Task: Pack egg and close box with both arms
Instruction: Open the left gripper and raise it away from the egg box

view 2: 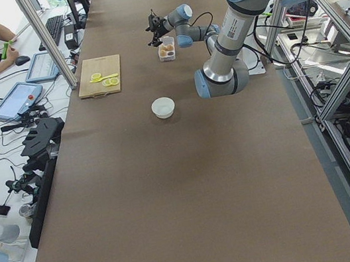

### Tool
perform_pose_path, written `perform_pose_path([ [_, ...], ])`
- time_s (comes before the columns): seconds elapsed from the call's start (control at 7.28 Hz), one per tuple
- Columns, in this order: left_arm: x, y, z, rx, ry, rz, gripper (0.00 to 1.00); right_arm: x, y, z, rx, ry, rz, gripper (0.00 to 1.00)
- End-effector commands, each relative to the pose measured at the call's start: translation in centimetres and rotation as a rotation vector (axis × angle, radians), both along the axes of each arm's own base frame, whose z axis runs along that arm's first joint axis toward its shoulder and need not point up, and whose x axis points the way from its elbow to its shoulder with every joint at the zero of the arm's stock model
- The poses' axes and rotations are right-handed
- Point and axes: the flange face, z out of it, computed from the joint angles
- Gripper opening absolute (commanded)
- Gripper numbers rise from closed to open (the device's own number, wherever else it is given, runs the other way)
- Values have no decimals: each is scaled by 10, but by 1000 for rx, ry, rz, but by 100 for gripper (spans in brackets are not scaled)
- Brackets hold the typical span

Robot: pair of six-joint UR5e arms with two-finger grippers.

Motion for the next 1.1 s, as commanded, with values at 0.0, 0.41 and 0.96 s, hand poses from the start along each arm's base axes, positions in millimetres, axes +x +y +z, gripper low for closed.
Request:
perform_pose_path([
  [0.0,-21,-29,0,-33,-79,-17,97,-2,-8,-12,7,-3,11,100],
  [0.41,-19,-20,20,-138,-117,153,97,-18,-28,-37,-3,-10,24,100],
  [0.96,-9,-10,39,-344,-27,281,0,-23,-54,-59,32,-19,25,100],
])
